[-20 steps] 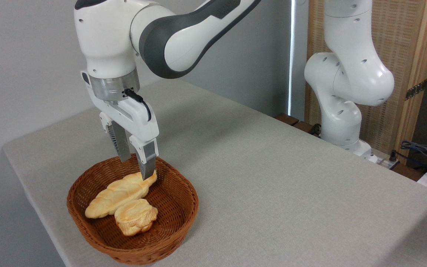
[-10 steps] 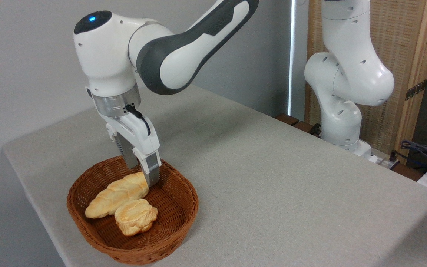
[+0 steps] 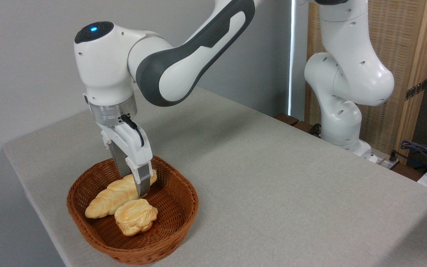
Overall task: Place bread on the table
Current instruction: 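Close the gripper on the long braided roll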
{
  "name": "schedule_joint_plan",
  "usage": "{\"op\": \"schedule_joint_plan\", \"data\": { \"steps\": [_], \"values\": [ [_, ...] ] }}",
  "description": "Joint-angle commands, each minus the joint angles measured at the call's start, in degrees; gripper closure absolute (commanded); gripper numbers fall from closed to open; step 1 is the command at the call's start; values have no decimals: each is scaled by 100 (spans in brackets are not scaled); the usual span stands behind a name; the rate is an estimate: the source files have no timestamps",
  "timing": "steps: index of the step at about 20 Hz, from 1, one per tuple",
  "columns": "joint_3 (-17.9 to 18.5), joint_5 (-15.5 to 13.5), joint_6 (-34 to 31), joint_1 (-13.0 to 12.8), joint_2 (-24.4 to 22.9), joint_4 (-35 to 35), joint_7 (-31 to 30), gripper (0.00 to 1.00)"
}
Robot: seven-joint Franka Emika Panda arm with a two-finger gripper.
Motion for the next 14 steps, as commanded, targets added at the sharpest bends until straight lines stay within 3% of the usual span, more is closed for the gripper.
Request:
{"op": "schedule_joint_plan", "data": {
  "steps": [1,9,12,14],
  "values": [
    [10,-6,380,-1,30,-52,131,0],
    [10,2,653,-1,109,-52,237,3],
    [10,20,671,-1,109,-52,272,41],
    [10,20,671,-1,100,-52,281,52]
  ]
}}
